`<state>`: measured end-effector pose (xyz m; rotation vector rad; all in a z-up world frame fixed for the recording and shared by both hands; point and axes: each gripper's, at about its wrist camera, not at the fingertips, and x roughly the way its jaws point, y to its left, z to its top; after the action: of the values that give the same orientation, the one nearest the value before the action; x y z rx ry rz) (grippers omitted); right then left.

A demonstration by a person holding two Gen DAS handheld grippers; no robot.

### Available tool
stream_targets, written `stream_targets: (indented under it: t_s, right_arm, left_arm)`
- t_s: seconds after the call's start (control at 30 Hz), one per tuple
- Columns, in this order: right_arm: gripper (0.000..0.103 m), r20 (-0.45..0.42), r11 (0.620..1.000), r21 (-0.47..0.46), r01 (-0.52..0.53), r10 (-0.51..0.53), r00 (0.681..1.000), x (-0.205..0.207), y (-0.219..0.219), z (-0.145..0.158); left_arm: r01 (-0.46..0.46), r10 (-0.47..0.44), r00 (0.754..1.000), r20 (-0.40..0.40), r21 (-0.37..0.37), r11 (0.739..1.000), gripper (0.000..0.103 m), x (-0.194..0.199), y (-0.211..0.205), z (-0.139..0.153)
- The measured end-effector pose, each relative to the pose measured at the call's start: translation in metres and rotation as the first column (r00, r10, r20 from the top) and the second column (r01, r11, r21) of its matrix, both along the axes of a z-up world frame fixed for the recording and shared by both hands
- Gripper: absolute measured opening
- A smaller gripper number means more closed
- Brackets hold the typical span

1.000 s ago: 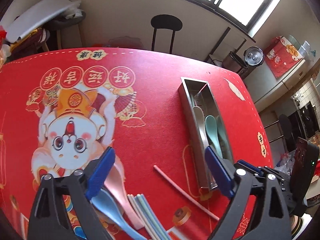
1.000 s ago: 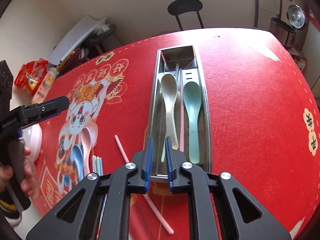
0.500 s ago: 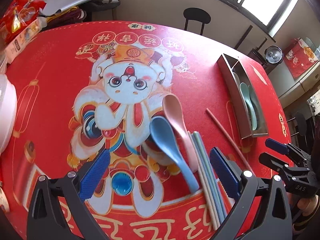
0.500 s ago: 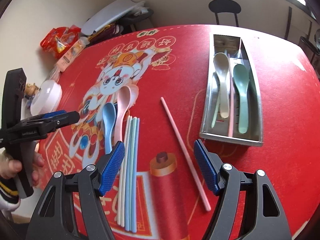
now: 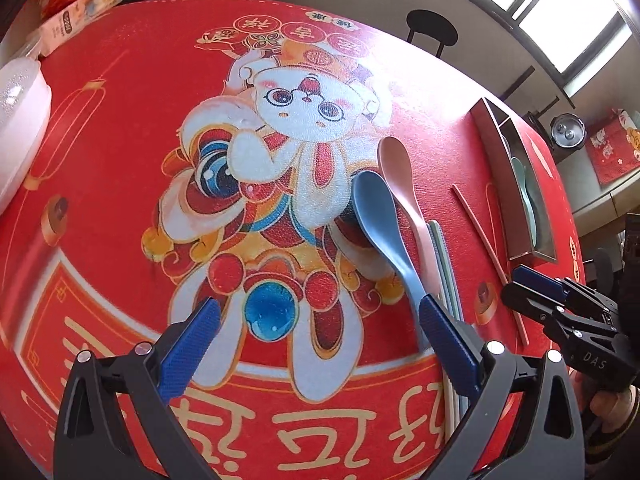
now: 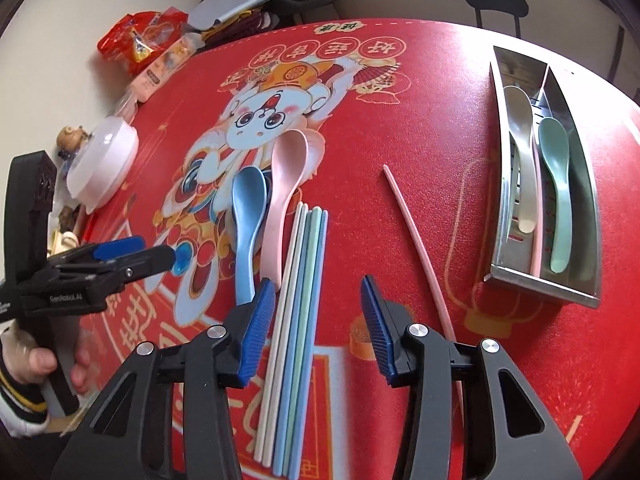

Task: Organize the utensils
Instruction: 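Move both tools back over the blue and pink spoons, then grasp the pink spoon with the right tool while the left tool grasps the blue spoon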

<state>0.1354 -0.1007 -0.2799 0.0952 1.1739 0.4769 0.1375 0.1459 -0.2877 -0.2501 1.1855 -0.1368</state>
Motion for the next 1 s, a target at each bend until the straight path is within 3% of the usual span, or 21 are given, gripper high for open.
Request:
stream_targets:
  t_s: [0.03,0.1,0.3,0.47,0.7,1.0]
  right_arm:
    - [0.039,-0.002,1.000,0.006,0.001,-0.001,1.000,0.002,0.000,0.000]
    - [0.037,-0.002,1.000,0.010,-0.004,0.004,1.000,0.004,0.002,0.001]
    - [0.032,-0.017,1.000,0.007,-0.019,0.019,1.000,0.009,0.006,-0.005]
    - [0.029,-0.027,1.000,0.017,-0.012,0.013,1.000,0.014,0.004,-0.009]
    - [0.029,-0.044,0.999,0.026,-0.026,0.027,0.999,0.023,0.009,-0.015]
    - [0.029,-0.066,0.996,0.045,-0.077,0.080,0.995,0.045,0.046,-0.026]
  left_arm:
    - [0.007,-0.007,1.000,-0.001,-0.012,1.000,0.093,0.000,-0.005,-0.002]
    - [0.035,-0.036,0.999,-0.022,-0.032,0.999,0.069,0.001,-0.019,-0.007]
    - [0.094,-0.103,0.993,-0.051,-0.151,0.984,0.042,0.008,-0.044,-0.019]
    - [0.078,-0.096,0.992,-0.078,-0.208,0.975,0.023,0.016,-0.049,-0.028]
    - [0.049,-0.076,0.993,-0.093,-0.266,0.963,0.015,0.023,-0.043,-0.036]
    - [-0.005,-0.017,0.995,-0.095,-0.231,0.973,0.012,0.030,-0.019,-0.037]
